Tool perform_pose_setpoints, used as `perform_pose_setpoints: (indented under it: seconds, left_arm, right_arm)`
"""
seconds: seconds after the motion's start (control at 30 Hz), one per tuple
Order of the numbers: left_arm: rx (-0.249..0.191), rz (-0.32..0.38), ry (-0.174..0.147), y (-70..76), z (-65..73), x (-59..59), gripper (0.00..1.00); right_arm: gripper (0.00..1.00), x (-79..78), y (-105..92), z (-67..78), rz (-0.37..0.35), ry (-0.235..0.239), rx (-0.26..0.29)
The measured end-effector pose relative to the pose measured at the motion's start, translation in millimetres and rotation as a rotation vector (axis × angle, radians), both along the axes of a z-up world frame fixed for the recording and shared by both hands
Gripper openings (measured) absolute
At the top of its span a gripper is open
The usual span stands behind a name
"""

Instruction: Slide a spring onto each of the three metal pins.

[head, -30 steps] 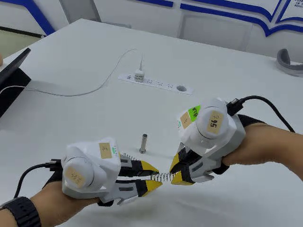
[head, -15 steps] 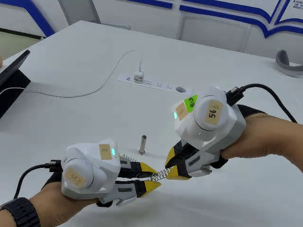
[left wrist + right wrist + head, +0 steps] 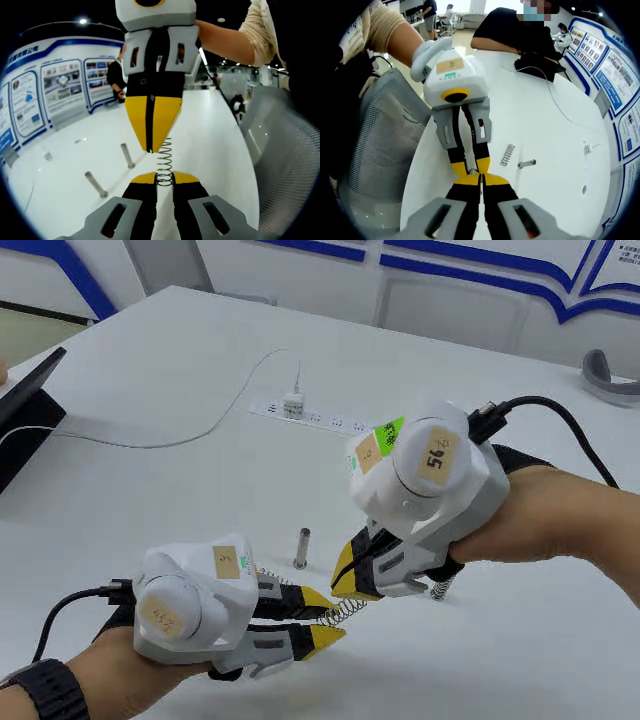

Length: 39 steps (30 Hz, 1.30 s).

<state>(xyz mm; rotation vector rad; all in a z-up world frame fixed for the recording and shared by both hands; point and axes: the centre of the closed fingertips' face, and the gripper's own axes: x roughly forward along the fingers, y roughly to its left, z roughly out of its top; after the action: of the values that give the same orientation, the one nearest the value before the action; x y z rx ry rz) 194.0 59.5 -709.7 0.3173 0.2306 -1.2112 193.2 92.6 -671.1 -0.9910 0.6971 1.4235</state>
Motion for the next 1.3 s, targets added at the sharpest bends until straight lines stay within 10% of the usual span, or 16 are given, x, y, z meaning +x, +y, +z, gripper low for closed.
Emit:
perform_pose_setpoints:
  seconds: [1.3]
  left_arm:
    - [-0.011, 0.046, 0.006, 8.3, 2.7, 10.3, 0.1]
  right_arm:
    - [0.12, -0.2, -1.8, -3.8, -0.034, 0.044, 0.03]
